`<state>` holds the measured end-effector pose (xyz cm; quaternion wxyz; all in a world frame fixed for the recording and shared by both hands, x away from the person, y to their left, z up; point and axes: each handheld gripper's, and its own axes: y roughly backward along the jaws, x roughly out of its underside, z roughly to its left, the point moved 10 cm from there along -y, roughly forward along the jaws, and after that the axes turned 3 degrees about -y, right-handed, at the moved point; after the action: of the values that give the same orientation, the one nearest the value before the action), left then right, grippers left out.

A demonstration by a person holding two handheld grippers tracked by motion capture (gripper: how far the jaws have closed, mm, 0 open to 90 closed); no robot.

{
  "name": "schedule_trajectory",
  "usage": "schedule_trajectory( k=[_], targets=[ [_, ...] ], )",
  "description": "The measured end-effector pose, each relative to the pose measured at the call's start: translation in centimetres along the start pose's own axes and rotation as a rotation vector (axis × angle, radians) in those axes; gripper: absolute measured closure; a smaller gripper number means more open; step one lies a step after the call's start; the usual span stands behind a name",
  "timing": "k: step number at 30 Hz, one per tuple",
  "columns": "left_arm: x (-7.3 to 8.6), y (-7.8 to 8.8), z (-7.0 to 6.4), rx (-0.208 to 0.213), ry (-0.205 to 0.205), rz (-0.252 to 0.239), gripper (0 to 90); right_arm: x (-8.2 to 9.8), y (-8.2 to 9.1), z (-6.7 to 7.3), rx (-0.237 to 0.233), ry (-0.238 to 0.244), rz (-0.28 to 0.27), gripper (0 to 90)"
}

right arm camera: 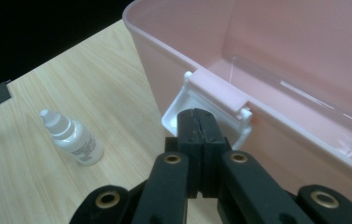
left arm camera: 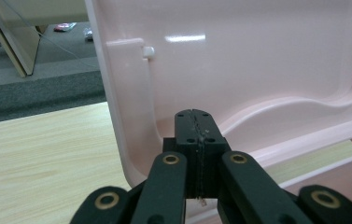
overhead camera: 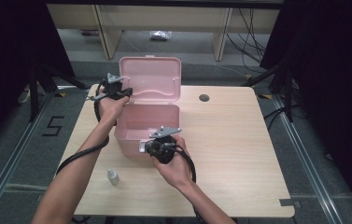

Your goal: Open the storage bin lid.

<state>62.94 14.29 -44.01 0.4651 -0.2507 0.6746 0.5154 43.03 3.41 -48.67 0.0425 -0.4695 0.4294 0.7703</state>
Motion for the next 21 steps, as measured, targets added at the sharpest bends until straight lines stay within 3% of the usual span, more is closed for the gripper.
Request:
schedule_trajectory(
  k=[2,3,9,12,13,17,21],
  targets=[
    [0.1,0.2,-0.2,0.008,-0.004,0.0,89.7,0.0,0.1,-0.1,-0.002,-0.001,0.009,90.0],
    [0.1,0.3,-0.3,0.013,-0.003,-0.001,89.6,0.0,0.0,-0.3,0.001,0.028,-0.001,90.0],
    [0.3,1.6,-0.8,0.035,-0.017,-0.009,89.1,0.0,0.0,-0.3,0.001,0.016,0.005,90.0],
    [0.1,2.5,-1.0,0.047,-0.024,-0.02,88.6,-0.2,-0.1,-0.5,0.0,0.053,-0.008,90.0],
    [0.0,2.8,-1.1,0.054,-0.025,-0.027,88.2,0.0,-0.1,-0.3,0.0,0.018,0.002,90.0],
    [0.1,4.1,-1.3,0.065,-0.036,-0.046,87.8,0.0,0.0,-0.2,0.0,0.001,0.007,90.0],
    [0.6,5.4,-1.3,0.074,-0.038,-0.059,87.3,0.0,-0.1,-0.2,-0.003,0.014,0.004,90.0]
  ],
)
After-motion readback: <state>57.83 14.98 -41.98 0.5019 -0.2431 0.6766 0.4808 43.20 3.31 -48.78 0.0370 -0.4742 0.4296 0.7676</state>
